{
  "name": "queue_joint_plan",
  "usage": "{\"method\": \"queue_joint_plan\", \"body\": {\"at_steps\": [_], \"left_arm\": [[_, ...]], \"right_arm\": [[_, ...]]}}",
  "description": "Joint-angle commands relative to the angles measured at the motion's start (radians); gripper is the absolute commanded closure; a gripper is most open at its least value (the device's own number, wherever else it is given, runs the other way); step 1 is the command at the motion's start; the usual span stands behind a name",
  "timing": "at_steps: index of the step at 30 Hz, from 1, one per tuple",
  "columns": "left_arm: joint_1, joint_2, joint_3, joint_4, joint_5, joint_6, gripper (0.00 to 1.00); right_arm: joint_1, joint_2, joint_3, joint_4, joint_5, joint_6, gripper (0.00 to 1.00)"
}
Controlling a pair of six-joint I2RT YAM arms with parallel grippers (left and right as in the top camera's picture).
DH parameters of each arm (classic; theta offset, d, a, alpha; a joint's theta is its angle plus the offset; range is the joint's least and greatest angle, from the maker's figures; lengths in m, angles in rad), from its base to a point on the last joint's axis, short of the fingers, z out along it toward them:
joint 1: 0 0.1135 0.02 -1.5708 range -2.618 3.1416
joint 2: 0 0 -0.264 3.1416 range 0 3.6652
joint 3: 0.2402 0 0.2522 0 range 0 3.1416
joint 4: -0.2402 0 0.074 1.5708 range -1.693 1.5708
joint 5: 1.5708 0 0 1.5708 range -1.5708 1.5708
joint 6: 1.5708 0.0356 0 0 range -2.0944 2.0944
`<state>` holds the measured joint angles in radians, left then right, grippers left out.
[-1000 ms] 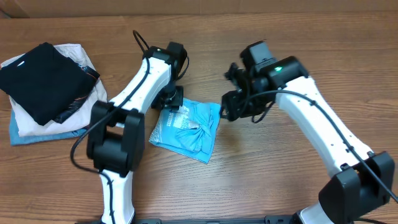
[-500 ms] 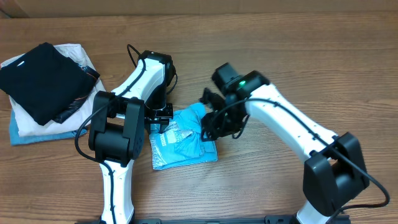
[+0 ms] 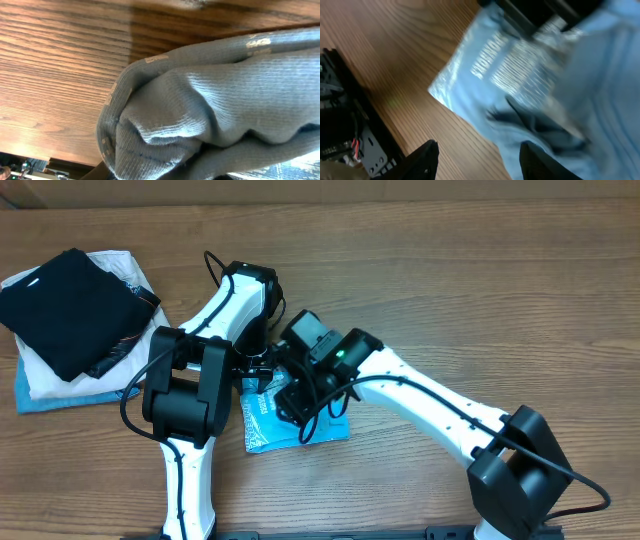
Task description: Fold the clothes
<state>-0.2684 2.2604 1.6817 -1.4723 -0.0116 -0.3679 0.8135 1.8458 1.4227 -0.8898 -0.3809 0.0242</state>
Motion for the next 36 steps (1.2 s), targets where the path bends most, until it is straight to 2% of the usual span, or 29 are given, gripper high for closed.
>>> {"method": "queue_joint_plan", "body": {"at_steps": [1, 12, 17, 20, 26, 36], "left_arm": [[-0.013, 0.028, -0.019, 0.041, 0.049, -0.029, 0.62], [-0.013, 0.028, -0.019, 0.043, 0.049, -0.028, 0.61], [-0.013, 0.028, -0.019, 0.047, 0.049, -0.028, 0.61], [-0.013, 0.028, -0.019, 0.053, 0.049, -0.028, 0.61], [-0.013, 0.028, -0.019, 0.061, 0.049, -0.028, 0.61], [-0.013, 0.028, -0.019, 0.055, 0.027, -0.029, 0.62]], "right_arm": [[0.011, 0.019, -0.003, 0.034, 0.023, 0.034, 0.44], [0.01, 0.135, -0.003, 0.061, 0.091, 0.063, 0.45], [-0.02, 0.155, -0.003, -0.014, 0.411, 0.227, 0.45], [-0.058, 0.144, -0.002, -0.066, 0.505, 0.273, 0.44], [-0.149, 0.119, -0.002, -0.135, 0.515, 0.256, 0.43], [-0.164, 0.076, -0.001, -0.168, 0.493, 0.238, 0.41]]}}
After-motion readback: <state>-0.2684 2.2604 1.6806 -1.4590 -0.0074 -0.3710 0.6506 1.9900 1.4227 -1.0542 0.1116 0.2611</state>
